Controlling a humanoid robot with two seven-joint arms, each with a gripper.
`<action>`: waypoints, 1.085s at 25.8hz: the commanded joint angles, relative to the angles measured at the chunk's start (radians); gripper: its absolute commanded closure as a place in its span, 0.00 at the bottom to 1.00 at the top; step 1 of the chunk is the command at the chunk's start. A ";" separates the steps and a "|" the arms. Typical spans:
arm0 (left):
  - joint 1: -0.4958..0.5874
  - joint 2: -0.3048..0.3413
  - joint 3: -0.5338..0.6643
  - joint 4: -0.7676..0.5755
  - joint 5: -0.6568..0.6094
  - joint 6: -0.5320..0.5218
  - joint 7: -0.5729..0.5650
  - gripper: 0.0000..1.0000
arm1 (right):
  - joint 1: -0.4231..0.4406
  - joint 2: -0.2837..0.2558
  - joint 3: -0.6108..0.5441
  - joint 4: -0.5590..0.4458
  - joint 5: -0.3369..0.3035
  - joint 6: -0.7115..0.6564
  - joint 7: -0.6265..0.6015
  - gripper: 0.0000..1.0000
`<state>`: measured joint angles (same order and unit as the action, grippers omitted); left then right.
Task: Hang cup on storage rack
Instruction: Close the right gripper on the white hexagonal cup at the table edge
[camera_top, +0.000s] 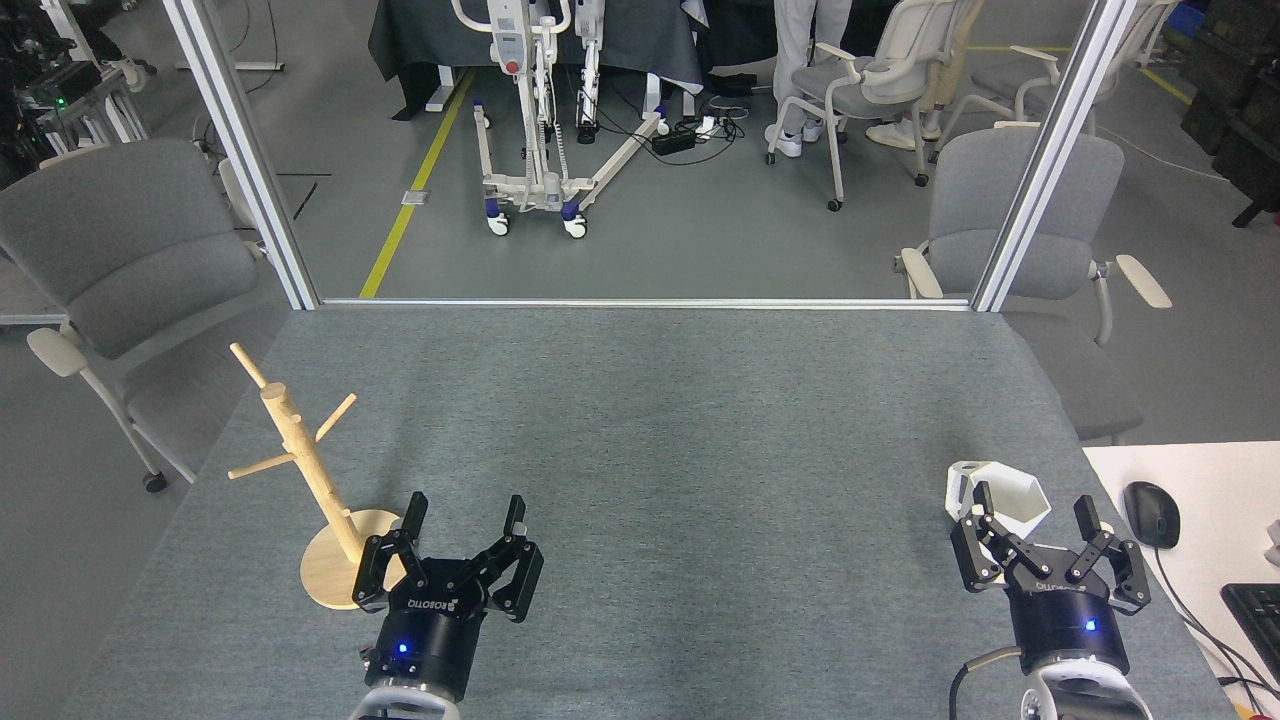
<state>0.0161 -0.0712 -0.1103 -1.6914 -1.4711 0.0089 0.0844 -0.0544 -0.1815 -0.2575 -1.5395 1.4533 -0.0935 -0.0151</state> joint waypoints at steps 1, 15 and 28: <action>0.002 0.001 0.001 0.001 0.000 0.002 0.002 0.00 | 0.004 0.010 0.001 -0.001 0.001 0.000 0.001 0.00; 0.008 -0.007 0.006 -0.007 0.003 -0.003 0.003 0.00 | 0.005 0.013 -0.011 0.084 0.006 0.011 0.000 0.00; 0.010 -0.005 0.003 -0.004 0.003 -0.003 0.002 0.00 | -0.140 -0.052 -0.009 0.366 0.010 0.038 -0.003 0.00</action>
<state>0.0258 -0.0796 -0.1059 -1.6968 -1.4680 0.0069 0.0857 -0.1749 -0.2051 -0.2676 -1.2007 1.4660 -0.0500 -0.0180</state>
